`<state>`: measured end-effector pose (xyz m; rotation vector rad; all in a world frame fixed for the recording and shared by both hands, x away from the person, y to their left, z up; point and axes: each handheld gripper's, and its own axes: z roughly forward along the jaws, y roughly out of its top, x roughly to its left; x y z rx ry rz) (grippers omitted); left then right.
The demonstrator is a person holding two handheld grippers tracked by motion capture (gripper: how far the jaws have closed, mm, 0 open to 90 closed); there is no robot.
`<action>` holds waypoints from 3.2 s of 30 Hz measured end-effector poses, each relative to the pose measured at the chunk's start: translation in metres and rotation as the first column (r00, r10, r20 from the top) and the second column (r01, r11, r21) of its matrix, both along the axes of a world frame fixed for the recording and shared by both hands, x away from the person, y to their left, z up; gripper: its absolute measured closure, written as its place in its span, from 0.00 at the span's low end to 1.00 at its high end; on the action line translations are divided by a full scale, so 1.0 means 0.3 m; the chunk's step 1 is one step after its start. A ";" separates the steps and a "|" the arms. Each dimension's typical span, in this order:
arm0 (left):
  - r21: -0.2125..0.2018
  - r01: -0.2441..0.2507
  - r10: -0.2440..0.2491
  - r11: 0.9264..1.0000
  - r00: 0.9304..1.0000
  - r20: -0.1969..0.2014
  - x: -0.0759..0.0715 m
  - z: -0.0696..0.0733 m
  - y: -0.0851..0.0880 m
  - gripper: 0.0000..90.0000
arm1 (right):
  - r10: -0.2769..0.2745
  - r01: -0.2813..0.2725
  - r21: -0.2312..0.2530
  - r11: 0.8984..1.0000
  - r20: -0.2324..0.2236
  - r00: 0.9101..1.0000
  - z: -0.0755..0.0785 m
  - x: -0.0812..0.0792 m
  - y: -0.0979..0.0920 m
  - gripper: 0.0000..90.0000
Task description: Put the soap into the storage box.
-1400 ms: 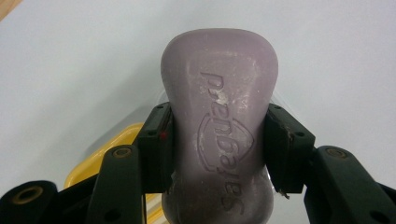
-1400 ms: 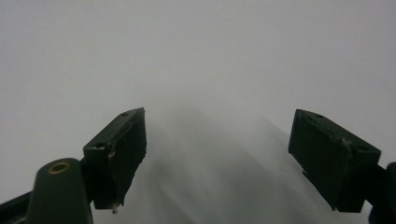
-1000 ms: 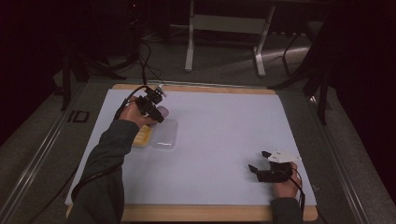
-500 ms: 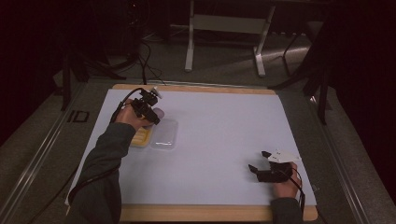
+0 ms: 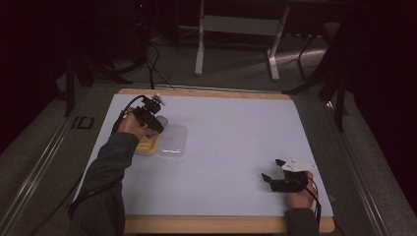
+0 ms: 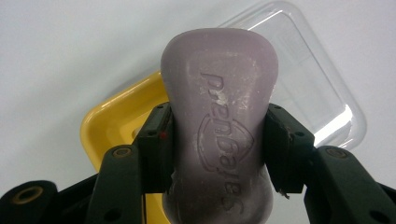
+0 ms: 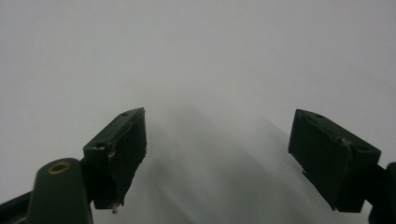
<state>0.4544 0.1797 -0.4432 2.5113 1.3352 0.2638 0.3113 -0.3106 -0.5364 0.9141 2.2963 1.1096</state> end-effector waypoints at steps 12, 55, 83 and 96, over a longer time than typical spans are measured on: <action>-0.019 -0.031 0.031 0.999 1.000 -0.007 -0.005 -0.016 0.040 0.55 | -0.001 0.001 -0.002 1.000 0.001 1.000 0.000 0.000 0.001 0.21; -0.028 -0.139 0.138 0.990 0.990 -0.023 -0.010 -0.076 0.105 0.55 | -0.001 0.001 -0.003 1.000 0.002 1.000 0.000 -0.001 0.001 0.21; -0.018 -0.146 0.144 0.989 0.988 -0.061 -0.016 -0.142 0.117 0.55 | 0.001 -0.001 -0.007 1.000 0.002 1.000 0.000 0.000 0.002 0.21; -0.022 -0.152 0.150 0.988 0.987 -0.061 -0.017 -0.150 0.119 0.55 | 0.002 -0.002 -0.010 1.000 0.002 1.000 -0.001 0.000 0.002 0.21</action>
